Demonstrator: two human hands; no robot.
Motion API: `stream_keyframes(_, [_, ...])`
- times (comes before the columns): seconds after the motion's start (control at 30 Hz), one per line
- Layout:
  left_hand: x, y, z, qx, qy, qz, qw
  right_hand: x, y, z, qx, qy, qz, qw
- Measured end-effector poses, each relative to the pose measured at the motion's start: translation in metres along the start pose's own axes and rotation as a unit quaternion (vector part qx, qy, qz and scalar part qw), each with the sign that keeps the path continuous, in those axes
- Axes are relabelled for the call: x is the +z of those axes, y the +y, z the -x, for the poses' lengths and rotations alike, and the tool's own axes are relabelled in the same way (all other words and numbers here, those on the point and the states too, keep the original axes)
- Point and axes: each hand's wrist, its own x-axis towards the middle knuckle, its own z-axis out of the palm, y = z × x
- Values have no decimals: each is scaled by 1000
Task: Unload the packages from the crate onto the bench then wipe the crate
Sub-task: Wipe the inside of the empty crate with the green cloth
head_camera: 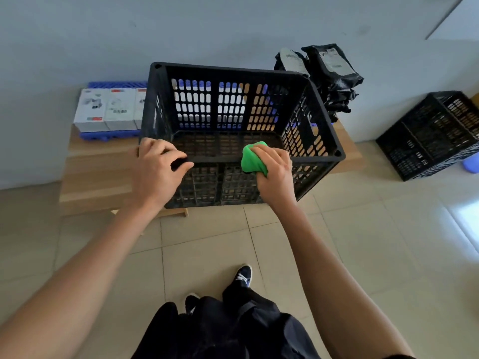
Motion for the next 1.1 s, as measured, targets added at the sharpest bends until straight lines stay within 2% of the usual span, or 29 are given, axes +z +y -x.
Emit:
stream_keyframes(0.2, [-10, -25, 15, -81, 17, 29, 996, 36, -39, -6, -55, -19, 13, 998])
stream_keyframes(0.4, [-22, -35, 17, -112, 8, 111, 987, 63, -69, -9, -78, -31, 13, 996])
stream_keyframes(0.6, [-28, -40, 17, -116, -4, 132, 984, 92, -105, -11, -97, -51, 12, 994])
stream_keyframes(0.9, [-29, -40, 24, -94, -61, 111, 987, 112, -146, -16, -119, -95, 20, 988])
stream_keyframes(1.1, [-18, -41, 27, -85, -52, 38, 994, 95, -128, -13, -97, -61, 20, 993])
